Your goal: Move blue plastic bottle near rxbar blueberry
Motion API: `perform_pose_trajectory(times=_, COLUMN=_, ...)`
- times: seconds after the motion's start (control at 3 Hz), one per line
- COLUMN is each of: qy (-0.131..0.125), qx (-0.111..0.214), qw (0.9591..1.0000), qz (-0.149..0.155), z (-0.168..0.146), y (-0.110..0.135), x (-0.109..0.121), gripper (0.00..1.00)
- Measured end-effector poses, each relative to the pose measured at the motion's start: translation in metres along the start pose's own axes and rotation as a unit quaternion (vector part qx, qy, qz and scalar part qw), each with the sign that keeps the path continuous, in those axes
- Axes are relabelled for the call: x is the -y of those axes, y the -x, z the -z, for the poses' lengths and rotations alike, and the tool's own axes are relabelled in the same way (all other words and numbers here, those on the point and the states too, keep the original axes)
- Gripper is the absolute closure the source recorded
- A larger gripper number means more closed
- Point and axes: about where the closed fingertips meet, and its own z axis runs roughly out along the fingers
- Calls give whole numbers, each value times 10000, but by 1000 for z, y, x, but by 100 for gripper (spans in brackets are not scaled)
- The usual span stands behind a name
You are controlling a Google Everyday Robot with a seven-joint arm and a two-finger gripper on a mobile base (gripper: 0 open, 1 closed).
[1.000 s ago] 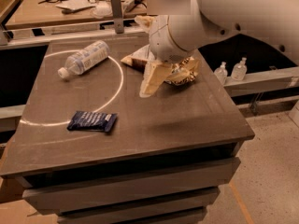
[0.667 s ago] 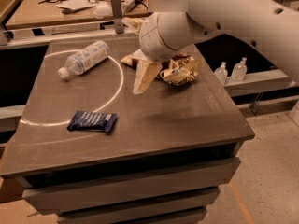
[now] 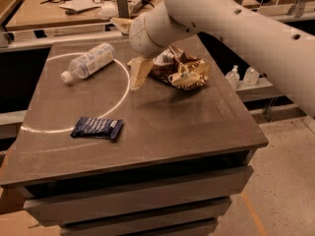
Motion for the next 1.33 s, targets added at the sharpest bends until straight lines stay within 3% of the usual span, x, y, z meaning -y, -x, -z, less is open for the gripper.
perform_pose_trajectory(times=0.67, qy=-271, qx=-181, qw=9977, qz=602, z=-71, y=2, x=42, gripper=0)
perform_pose_trajectory(times=1.33, qy=-32, qx=-63, qw=9964, qz=844, z=-106, y=2, x=64, gripper=0)
